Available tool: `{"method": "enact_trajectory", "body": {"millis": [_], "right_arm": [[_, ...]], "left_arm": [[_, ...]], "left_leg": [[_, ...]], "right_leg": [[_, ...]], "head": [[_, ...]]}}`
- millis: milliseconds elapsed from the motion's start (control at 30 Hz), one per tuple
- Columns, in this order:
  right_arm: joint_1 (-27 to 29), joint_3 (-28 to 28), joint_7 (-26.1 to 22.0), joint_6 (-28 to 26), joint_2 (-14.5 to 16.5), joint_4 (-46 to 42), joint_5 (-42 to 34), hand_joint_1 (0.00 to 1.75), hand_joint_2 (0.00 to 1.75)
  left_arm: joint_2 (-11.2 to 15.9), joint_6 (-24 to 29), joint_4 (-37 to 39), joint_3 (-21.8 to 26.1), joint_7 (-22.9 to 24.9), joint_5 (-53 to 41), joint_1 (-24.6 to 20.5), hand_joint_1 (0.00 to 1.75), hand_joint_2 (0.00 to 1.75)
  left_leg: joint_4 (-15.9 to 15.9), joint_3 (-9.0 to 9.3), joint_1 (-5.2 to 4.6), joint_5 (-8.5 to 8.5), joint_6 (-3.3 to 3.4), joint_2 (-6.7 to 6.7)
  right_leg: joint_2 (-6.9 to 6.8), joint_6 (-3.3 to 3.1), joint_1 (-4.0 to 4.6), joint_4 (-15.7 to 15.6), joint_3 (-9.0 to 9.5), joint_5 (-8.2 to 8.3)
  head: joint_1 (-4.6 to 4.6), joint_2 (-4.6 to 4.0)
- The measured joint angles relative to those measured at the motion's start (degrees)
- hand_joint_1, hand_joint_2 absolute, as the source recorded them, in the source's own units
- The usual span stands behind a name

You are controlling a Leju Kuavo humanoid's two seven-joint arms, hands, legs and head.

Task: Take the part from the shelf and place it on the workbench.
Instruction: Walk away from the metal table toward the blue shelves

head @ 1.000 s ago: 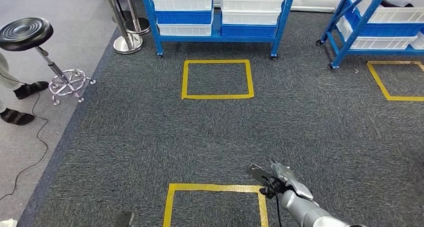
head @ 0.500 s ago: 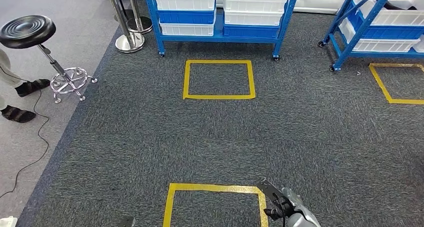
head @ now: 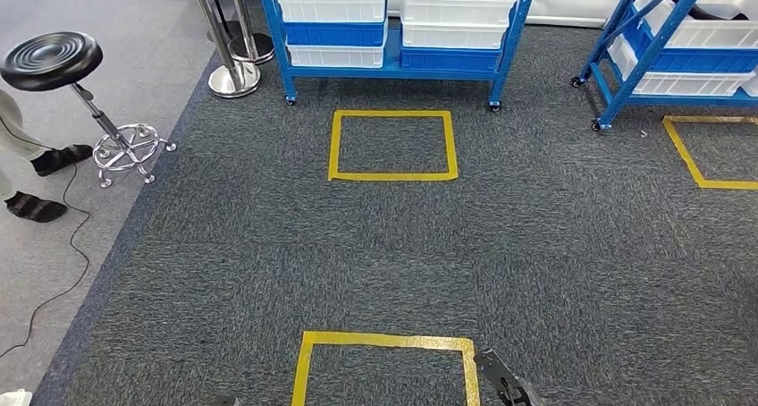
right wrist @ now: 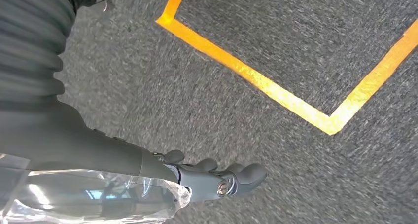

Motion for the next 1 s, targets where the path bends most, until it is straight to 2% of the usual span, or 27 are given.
{"method": "enact_trajectory", "body": {"millis": [67, 100, 167, 200, 233, 267, 300, 333, 367, 400, 467, 533, 567, 600, 633, 700, 733, 767, 800, 867, 900, 933, 1000], "right_arm": [[0.08, -0.85, -0.84, -0.08, 0.10, 0.03, -0.39, 0.00, 1.75], [0.08, -1.25, -1.19, -0.18, 0.15, 0.03, -0.59, 0.00, 1.75], [0.11, -1.92, -1.65, -0.34, 0.24, 0.03, -0.85, 0.00, 1.75], [0.19, -2.22, -1.81, -0.40, 0.27, 0.03, -0.93, 0.00, 1.75], [0.31, -2.50, -1.98, -0.43, 0.34, 0.03, -0.99, 0.00, 1.75], [0.44, -2.76, -2.20, -0.48, 0.43, 0.04, -1.05, 0.00, 1.75], [0.54, -3.01, -2.44, -0.51, 0.54, 0.04, -1.16, 0.00, 1.75], [0.62, -3.24, -2.71, -0.54, 0.68, 0.05, -1.33, 0.00, 1.75], [0.66, -3.53, -3.09, -0.56, 0.87, 0.05, -1.56, 0.00, 1.75], [0.68, -3.86, -3.48, -0.57, 1.04, 0.05, -1.83, 0.00, 1.75], [0.80, -4.60, -4.24, -0.60, 1.28, 0.05, -2.26, 0.00, 1.75], [0.90, -5.29, -4.99, -0.61, 1.37, 0.03, -2.61, 0.00, 1.75], [0.91, -5.62, -5.55, -0.60, 1.44, 0.01, -2.77, 0.00, 1.75], [0.88, -5.97, -6.18, -0.57, 1.50, -0.01, -2.90, 0.00, 1.75], [0.86, -6.33, -6.77, -0.55, 1.55, -0.02, -2.97, 0.00, 1.75], [0.99, -6.96, -7.37, -0.52, 1.58, -0.01, -3.00, 0.00, 1.75], [1.11, -7.18, -7.47, -0.52, 1.58, 0.00, -3.01, 0.00, 1.75], [1.22, -7.33, -7.52, -0.52, 1.58, 0.01, -3.02, 0.00, 1.75], [1.30, -7.47, -7.60, -0.47, 1.58, 0.01, -3.10, 0.00, 1.75], [1.43, -7.91, -8.00, 0.05, 1.58, 0.02, -3.65, 0.00, 1.75], [1.44, -8.23, -8.34, 0.54, 1.58, 0.03, -4.12, 0.00, 1.75], [1.46, -8.57, -8.67, 1.05, 1.60, 0.04, -4.60, 0.00, 1.75], [1.52, -9.19, -9.35, 1.80, 1.64, 0.04, -5.29, 0.00, 1.75]], "left_arm": [[0.00, 0.00, 0.00, 0.00, -0.01, 0.00, -0.03, 0.00, 0.00], [0.01, 0.00, 0.00, 0.00, -0.01, 0.00, -0.04, 0.00, 0.00], [0.00, -0.02, 0.00, 0.00, -0.01, 0.01, 0.09, 0.00, 0.00], [0.01, -0.03, 0.00, 0.00, -0.02, 0.03, 0.23, 0.00, 0.00], [0.01, -0.04, 0.00, 0.00, -0.03, 0.07, 0.39, 0.00, 0.00], [0.01, -0.04, 0.00, 0.00, -0.05, 0.11, 0.51, 0.00, 0.00], [0.02, -0.04, 0.00, 0.00, -0.08, 0.15, 0.59, 0.00, 0.00], [0.04, -0.03, 0.00, 0.01, -0.12, 0.17, 0.62, 0.00, 0.00], [0.14, -0.02, 0.00, 0.03, -0.15, 0.17, 0.62, 0.00, 0.00], [0.24, 0.00, 0.00, 0.07, -0.22, 0.17, 0.59, 0.00, 0.00], [0.39, 0.02, 0.00, 0.13, -0.32, 0.17, 0.60, 0.00, 0.00], [0.37, 0.07, 0.00, 0.15, -0.38, 0.19, 0.75, 0.00, 0.00], [0.36, 0.11, 0.00, 0.20, -0.39, 0.20, 0.82, 0.00, 0.00], [0.34, 0.15, 0.00, 0.28, -0.41, 0.22, 0.81, 0.00, 0.00], [0.33, 0.18, 0.00, 0.38, -0.43, 0.25, 0.76, 0.00, 0.00], [0.34, 0.20, 0.00, 0.57, -0.45, 0.28, 0.67, 0.00, 0.00], [0.34, 0.20, 0.00, 0.63, -0.45, 0.28, 0.70, 0.00, 0.00], [0.33, 0.20, 0.00, 0.70, -0.45, 0.28, 0.80, 0.00, 0.00], [0.32, 0.20, 0.00, 0.77, -0.45, 0.28, 0.90, 0.00, 0.00], [0.27, 0.20, 0.00, 0.87, -0.46, 0.27, 0.96, 0.00, 0.00], [0.24, 0.20, 0.00, 0.91, -0.48, 0.26, 0.90, 0.00, 0.00], [0.22, 0.21, 0.00, 0.94, -0.49, 0.26, 0.82, 0.00, 0.00], [0.21, 0.22, 0.00, 0.99, -0.52, 0.28, 0.71, 0.00, 0.00]], "left_leg": [[1.63, -0.34, 0.17, -0.92, -0.64, 0.07], [4.07, -1.42, 0.27, -2.12, -0.94, 0.11], [11.65, -5.49, 0.43, -5.22, -1.36, 0.15], [15.11, -7.65, 0.49, -6.09, -1.44, 0.15], [16.82, -9.07, 0.52, -5.81, -1.39, 0.15], [16.42, -9.50, 0.50, -4.38, -1.20, 0.15], [13.75, -8.81, 0.39, -1.94, -0.82, 0.14], [9.78, -7.52, 0.20, 0.73, -0.25, 0.15], [6.39, -6.12, -0.06, 2.49, 0.37, 0.20], [3.60, -4.90, -0.38, 3.41, 0.92, 0.25], [1.58, -3.68, -0.81, 2.96, 1.57, 0.29], [0.06, -2.33, -0.67, 2.74, 1.93, 0.16], [-0.71, -1.42, -0.47, 2.70, 2.14, 0.14], [-1.36, -0.57, -0.27, 2.63, 2.33, 0.11], [-1.76, 0.08, -0.18, 2.44, 2.47, 0.14], [-1.94, 0.99, -0.13, 1.71, 2.67, 0.06], [-1.92, 1.51, -0.13, 1.25, 2.64, 0.01], [-1.90, 2.14, -0.11, 0.74, 2.57, -0.03], [-1.83, 2.87, -0.07, 0.16, 2.43, -0.06], [-1.50, 4.23, -0.01, -1.14, 1.92, -0.06], [-1.27, 4.55, -0.02, -1.73, 1.55, -0.07], [-1.09, 4.60, -0.06, -2.21, 1.18, -0.08], [-0.79, 4.66, -0.13, -2.66, 0.54, -0.07]], "right_leg": [[-0.03, -0.79, -0.08, -0.16, 0.50, -0.17], [-0.10, -1.16, -0.16, -0.24, 0.83, -0.31], [-0.21, -1.58, -0.07, -0.24, 1.44, -0.86], [-0.21, -1.65, 0.01, -0.24, 1.79, -1.19], [-0.17, -1.67, 0.10, -0.23, 2.23, -1.58], [-0.12, -1.66, 0.19, -0.23, 2.76, -2.00], [-0.08, -1.61, 0.28, -0.24, 3.42, -2.48], [-0.06, -1.54, 0.35, -0.27, 4.07, -2.99], [-0.09, -1.38, 0.44, -0.33, 4.56, -3.46], [-0.11, -1.12, 0.43, -0.43, 4.90, -3.86], [-0.21, -0.39, 0.30, -0.74, 5.43, -3.96], [-0.28, 0.33, 0.22, -0.21, 5.90, -3.36], [-0.27, 0.57, 0.23, 1.08, 5.49, -3.18], [-0.22, 0.73, 0.24, 3.27, 4.32, -3.58], [-0.16, 0.85, 0.17, 6.27, 2.39, -4.59], [-0.10, 1.13, 0.13, 12.38, -2.36, -7.42], [-0.10, 1.34, 0.05, 13.85, -4.15, -8.22], [-0.11, 1.54, -0.05, 13.59, -5.10, -7.83], [-0.12, 1.73, -0.16, 11.52, -5.16, -6.04], [-0.15, 1.85, -0.27, 4.72, -3.81, -0.33], [-0.17, 1.57, -0.14, 2.12, -3.26, 1.48], [-0.17, 1.14, 0.00, 0.76, -3.01, 2.58], [-0.10, 0.06, 0.26, 0.46, -2.88, 2.40]], "head": [[0.00, 0.00], [0.00, 0.00], [-0.01, 0.00], [-0.01, 0.00], [-0.01, 0.00], [-0.01, 0.00], [-0.01, 0.00], [0.00, 0.00], [0.02, 0.00], [0.02, 0.00], [0.03, 0.00], [0.04, 0.00], [0.06, 0.00], [0.08, 0.00], [0.10, 0.00], [0.10, 0.00], [0.10, 0.00], [0.10, 0.00], [0.10, 0.00], [0.10, 0.00], [0.13, 0.00], [0.15, 0.00], [0.21, 0.00]]}}
